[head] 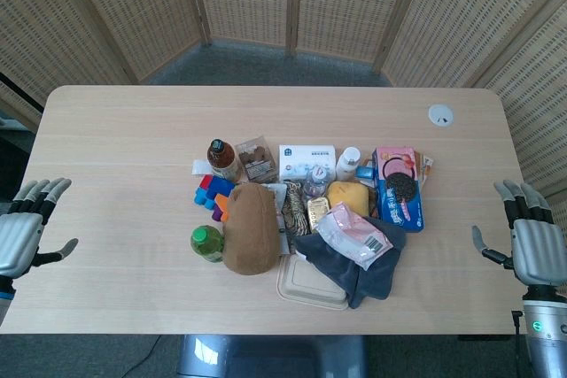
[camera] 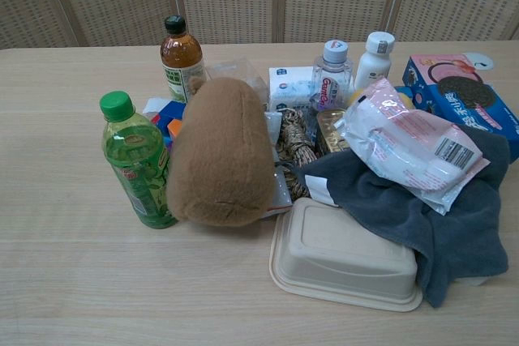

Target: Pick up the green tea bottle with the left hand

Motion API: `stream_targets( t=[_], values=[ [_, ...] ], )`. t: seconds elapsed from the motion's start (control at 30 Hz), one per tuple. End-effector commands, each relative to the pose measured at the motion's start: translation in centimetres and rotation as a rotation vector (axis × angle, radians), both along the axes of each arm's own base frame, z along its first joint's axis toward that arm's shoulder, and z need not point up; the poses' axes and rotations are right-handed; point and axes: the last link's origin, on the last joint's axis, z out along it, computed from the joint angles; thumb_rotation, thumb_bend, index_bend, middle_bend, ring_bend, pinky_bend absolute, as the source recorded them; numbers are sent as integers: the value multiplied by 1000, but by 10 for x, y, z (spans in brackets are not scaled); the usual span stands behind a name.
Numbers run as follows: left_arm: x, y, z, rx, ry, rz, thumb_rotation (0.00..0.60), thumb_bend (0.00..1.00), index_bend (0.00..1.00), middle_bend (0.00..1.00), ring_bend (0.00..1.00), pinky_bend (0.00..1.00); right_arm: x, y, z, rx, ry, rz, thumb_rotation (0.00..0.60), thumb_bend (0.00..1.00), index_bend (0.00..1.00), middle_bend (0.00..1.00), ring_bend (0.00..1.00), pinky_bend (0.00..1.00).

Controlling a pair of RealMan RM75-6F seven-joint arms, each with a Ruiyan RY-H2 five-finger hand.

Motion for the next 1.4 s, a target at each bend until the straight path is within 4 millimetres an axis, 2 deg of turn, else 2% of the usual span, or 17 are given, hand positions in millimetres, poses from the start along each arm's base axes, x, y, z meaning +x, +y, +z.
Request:
stream_targets(
  t=[0.03, 0.23, 0.37, 0.57, 0.8, 1.03, 1.4],
  values=[
    [0, -1, -1, -5, -1, 1, 600, 303, 0, 0, 0, 0, 0, 0, -1, 4, -2, 0, 332, 414, 0, 0, 0, 0],
    [0, -3, -9, -41, 1, 5, 600, 304, 0, 0, 0, 0, -1, 2, -1, 3, -6, 1, 335, 413, 0, 0, 0, 0],
    [3, -2, -22, -91, -17, 7, 600, 305, 0, 0, 0, 0, -3, 5, -1, -2, -14, -7, 333, 415, 0, 0, 0, 0],
    [12, 6, -56, -189, -95, 2, 600, 296, 0, 0, 0, 0, -7, 9, 1, -7, -15, -21, 336, 414, 0, 0, 0, 0],
    [28, 10, -106, -302, -164, -32, 600, 267, 0, 0, 0, 0, -9, 11, 6, -17, -8, -28, 336, 414, 0, 0, 0, 0],
    [34, 13, -134, -307, -287, -29, 600, 147, 0, 0, 0, 0, -12, 15, 9, -22, -8, -43, 331, 415, 0, 0, 0, 0],
    [44, 19, -167, -368, -540, 22, 600, 139, 0, 0, 0, 0, -15, 17, 6, -15, -19, -49, 334, 416, 0, 0, 0, 0]
  ],
)
